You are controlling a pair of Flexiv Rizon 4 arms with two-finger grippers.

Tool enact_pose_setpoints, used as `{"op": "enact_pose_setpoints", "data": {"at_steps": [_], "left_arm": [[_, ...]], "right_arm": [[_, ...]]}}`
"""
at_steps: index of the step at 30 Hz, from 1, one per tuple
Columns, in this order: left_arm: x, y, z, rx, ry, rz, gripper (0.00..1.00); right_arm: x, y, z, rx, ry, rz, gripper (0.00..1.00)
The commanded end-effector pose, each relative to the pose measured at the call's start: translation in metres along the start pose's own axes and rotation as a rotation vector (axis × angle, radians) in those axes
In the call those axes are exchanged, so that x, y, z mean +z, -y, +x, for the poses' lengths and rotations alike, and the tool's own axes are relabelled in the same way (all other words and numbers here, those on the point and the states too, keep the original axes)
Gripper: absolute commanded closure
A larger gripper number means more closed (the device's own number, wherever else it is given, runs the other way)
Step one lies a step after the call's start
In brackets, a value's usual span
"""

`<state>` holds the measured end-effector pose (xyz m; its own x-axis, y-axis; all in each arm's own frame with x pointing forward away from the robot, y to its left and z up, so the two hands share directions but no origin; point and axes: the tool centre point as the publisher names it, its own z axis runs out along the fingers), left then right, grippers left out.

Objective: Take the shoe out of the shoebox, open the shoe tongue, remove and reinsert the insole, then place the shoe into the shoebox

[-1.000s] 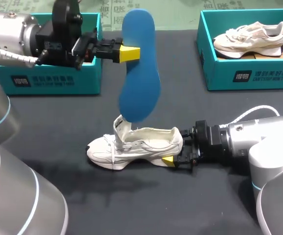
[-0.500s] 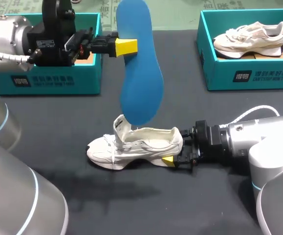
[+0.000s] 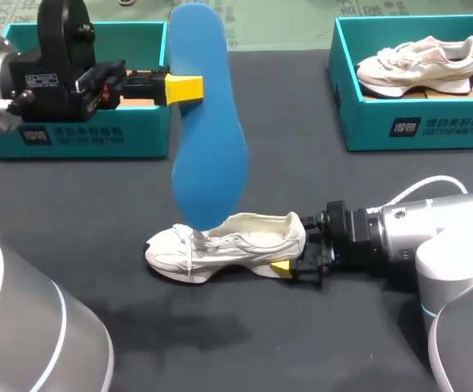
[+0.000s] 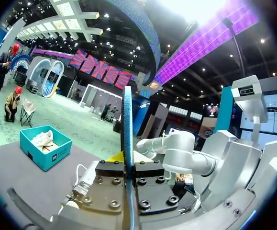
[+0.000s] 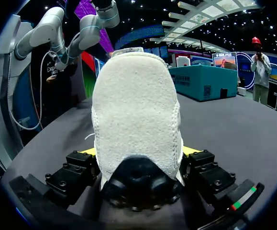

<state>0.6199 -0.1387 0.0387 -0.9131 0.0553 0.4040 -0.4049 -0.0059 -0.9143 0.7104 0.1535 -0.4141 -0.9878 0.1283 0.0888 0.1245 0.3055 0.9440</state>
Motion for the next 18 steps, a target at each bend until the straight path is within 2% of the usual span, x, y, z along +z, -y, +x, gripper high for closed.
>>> {"op": "enact_pose_setpoints", "data": {"at_steps": [1,17,18], "left_arm": [[-0.0003,-0.0006,-0.0025,-0.001,-0.006,0.0,1.0],[0.0,0.0002,-0.003,-0.007,-0.019,-0.011,1.0],[0.0,0.0002,-0.003,-0.007,-0.019,-0.011,1.0]], "right_arm": [[0.0027,0.0016,0.001,0.001,0.001,0.005,1.0],[0.0018,0.0016,0.0002,-0.005,-0.002,0.006,1.0],[0.0013,0.0016,-0.0001,-0.008,-0.004,0.008,0.88]]}}
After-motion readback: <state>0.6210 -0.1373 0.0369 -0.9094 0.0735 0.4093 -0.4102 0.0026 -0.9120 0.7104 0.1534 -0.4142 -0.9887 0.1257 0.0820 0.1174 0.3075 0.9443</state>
